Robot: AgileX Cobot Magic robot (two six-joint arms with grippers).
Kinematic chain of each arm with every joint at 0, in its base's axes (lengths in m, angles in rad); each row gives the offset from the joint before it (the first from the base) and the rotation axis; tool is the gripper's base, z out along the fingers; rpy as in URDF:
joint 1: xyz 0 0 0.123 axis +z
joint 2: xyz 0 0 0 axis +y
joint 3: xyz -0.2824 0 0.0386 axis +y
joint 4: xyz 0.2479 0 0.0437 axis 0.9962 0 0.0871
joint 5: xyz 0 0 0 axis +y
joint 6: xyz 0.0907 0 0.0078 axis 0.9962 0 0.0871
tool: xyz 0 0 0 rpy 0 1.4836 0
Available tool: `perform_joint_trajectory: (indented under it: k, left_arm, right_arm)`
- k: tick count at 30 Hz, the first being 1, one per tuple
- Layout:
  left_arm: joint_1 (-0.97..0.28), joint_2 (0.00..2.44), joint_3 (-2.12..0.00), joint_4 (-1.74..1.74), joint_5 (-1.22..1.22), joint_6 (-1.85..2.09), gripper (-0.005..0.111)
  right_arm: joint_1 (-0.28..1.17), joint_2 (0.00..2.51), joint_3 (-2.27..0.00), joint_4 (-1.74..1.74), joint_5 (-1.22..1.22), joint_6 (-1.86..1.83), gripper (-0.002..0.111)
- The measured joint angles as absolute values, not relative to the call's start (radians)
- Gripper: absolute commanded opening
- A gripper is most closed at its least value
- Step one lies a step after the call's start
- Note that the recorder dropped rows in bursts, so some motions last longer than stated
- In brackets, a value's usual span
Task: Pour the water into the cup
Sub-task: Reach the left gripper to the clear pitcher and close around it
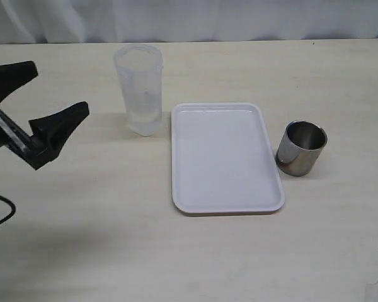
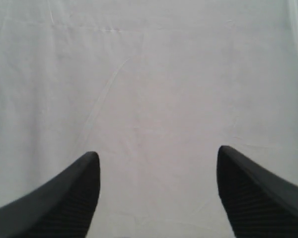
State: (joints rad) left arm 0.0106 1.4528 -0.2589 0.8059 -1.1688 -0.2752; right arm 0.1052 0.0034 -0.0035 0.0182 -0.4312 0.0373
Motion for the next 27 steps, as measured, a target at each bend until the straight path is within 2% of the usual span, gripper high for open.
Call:
perform_joint_trajectory:
  k: [3,19,27]
  left_arm:
    - [0.011,1.576,-0.333,0.842,-1.197,-0.265,0.105]
    - [0.006,2.08,-0.714,0.985,-1.207,-0.253,0.105]
    - [-0.125,2.202,-0.878,0.891,-1.207,-0.249,0.105]
  right_arm:
    - [0.105,0.003,-0.004,0.018,-0.429,0.037,0.078]
    - [0.105,0.053,-0.004,0.018,-0.377,0.037,0.077]
    - [0.105,0.075,-0.004,0.018,-0.385,0.037,0.077]
